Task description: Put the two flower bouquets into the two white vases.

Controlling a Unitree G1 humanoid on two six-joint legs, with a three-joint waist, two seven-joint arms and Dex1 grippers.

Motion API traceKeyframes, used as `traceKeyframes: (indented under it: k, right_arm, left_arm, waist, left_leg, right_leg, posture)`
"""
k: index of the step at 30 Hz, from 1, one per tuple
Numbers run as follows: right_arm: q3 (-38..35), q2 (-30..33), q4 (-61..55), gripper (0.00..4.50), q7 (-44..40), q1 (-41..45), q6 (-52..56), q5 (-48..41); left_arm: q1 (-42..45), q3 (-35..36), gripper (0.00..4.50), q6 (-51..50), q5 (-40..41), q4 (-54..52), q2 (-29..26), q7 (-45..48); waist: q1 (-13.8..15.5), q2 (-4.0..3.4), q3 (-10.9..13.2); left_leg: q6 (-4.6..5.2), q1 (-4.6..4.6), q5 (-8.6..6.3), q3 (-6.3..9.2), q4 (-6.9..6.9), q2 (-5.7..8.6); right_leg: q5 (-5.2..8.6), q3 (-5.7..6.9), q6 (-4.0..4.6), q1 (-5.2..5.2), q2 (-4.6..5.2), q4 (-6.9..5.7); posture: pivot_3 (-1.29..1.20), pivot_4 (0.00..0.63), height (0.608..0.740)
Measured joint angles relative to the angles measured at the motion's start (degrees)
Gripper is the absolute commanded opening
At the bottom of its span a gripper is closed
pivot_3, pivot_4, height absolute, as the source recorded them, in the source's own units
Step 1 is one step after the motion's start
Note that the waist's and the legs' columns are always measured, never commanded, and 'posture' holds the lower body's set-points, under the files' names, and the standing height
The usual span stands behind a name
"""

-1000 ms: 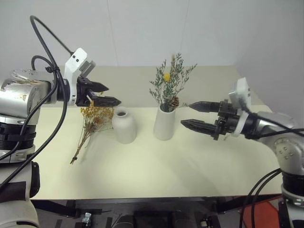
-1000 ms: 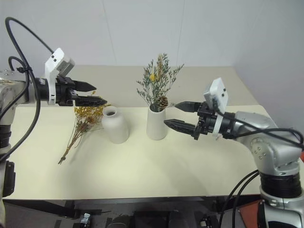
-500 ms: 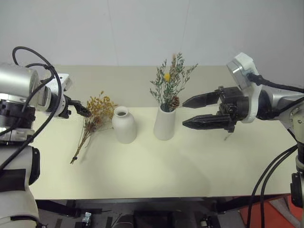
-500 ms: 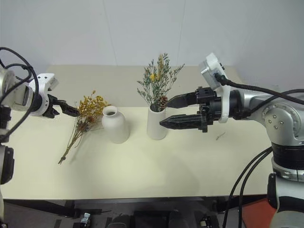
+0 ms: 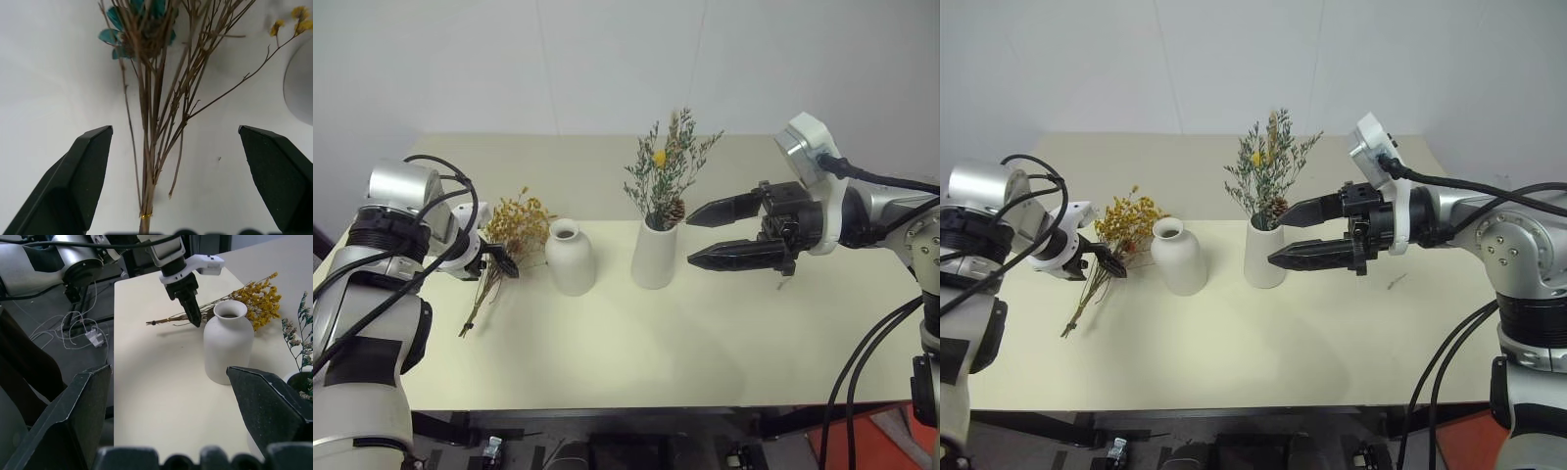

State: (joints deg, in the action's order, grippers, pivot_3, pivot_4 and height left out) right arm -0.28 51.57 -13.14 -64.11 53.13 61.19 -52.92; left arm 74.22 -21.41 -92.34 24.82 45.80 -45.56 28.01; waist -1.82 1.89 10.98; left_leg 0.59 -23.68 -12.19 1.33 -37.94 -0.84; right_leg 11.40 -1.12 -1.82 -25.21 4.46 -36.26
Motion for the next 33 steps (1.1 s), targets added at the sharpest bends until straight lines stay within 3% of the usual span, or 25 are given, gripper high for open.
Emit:
traceKeyframes:
  k: [7,10,23,33]
  right_arm:
    - [0.0,0.0,-1.3,4.46,0.1,-0.1,0.0,-0.1]
    - [0.1,-0.2,-2.4,4.50,0.1,-0.4,0.0,-0.1]
    - [3.3,-0.4,-4.2,4.50,-0.8,-1.7,-0.8,2.7]
    - [3.3,-0.4,-4.3,4.50,-0.9,-2.2,-0.8,3.3]
  left_arm:
    - [-0.7,1.8,4.50,1.3,-4.7,2.6,4.0,-1.1]
    - [-0.8,2.6,3.92,2.8,-6.5,4.3,5.2,-1.0]
    - [-0.8,5.4,0.03,5.0,-10.4,6.9,6.5,0.2]
    - [-0.8,6.7,0.03,5.0,-12.7,6.9,6.5,0.2]
  waist:
    - [0.1,0.00,0.0]
    - [0.1,0.00,0.0]
    - [0.5,0.01,0.0]
    - [0.6,0.01,0.0]
  left_leg:
    - [0.00,-0.02,0.00,0.00,-0.02,0.00]
    - [0.00,-0.04,0.00,0.00,-0.04,0.01]
    - [0.00,-0.06,0.00,0.01,-0.08,0.02]
    - [0.00,-0.07,0.00,0.01,-0.09,0.02]
  right_leg:
    - [-0.02,0.01,0.03,0.00,0.00,0.00]
    - [-0.02,0.01,0.03,0.00,0.01,0.00]
    - [-0.03,0.03,0.04,0.00,0.02,-0.01]
    - [-0.03,0.03,0.04,0.00,0.02,-0.01]
  posture:
    - [0.00,0.150,0.740]
    - [0.00,0.150,0.740]
    - [0.00,0.150,0.740]
    - [0.00,0.150,0.740]
